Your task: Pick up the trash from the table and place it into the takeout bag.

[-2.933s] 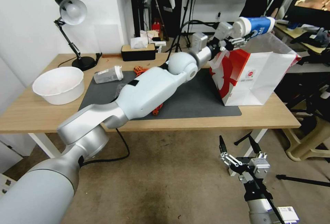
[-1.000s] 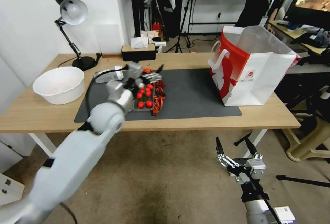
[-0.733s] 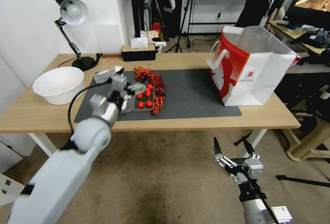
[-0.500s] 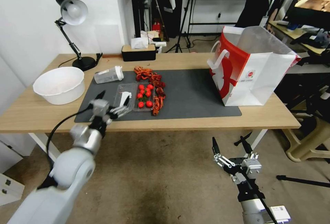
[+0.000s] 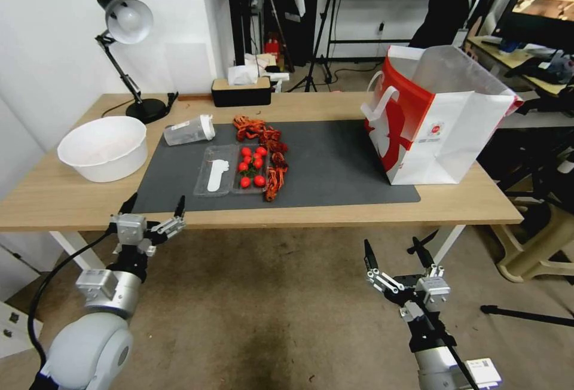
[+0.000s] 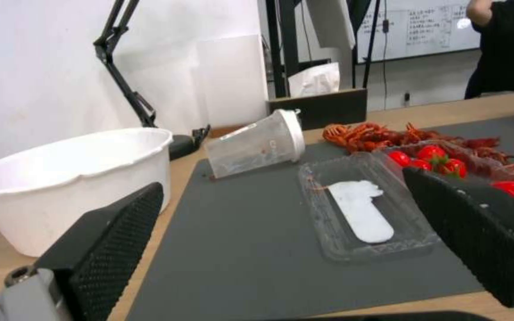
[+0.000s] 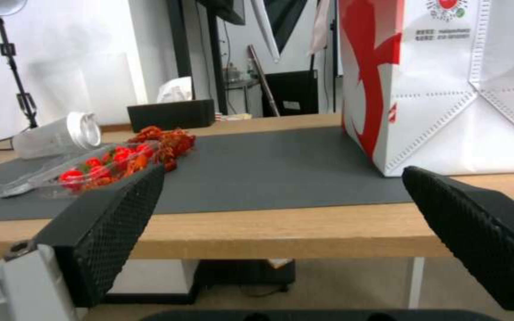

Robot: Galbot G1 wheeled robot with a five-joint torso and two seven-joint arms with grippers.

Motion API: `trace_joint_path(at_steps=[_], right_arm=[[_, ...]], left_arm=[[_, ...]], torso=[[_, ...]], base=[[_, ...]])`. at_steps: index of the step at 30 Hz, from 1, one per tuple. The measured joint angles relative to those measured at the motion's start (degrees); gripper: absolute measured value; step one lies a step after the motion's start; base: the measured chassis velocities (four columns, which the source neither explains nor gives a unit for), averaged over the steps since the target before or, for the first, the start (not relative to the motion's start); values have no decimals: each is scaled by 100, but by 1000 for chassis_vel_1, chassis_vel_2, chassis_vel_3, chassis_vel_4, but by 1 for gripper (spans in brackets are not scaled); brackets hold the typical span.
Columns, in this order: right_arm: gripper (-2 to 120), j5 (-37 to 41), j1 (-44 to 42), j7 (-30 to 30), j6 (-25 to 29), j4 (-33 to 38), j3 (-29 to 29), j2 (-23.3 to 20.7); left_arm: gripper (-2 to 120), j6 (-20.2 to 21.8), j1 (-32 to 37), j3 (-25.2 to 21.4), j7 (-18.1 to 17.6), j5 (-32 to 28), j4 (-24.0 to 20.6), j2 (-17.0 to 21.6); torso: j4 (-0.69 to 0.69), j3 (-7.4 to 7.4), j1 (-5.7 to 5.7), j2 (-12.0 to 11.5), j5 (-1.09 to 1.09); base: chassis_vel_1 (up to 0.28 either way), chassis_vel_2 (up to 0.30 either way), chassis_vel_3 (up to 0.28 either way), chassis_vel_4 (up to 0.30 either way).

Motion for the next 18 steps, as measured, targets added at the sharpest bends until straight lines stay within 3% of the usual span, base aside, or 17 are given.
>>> trace_joint_path(at_steps=[10, 18], right_arm=[[100, -1, 35, 13, -13, -18, -36, -15], [100, -20, 32, 15, -14, -18, -34, 32]], left_arm=[[100, 62, -124, 43, -30, -2, 83, 24], [100, 167, -459, 154, -42, -225, 226, 268]], torso=[[0, 1, 1, 0, 0], [1, 1, 1, 0, 0]], base=[[0, 0, 0, 0], [0, 0, 0, 0]])
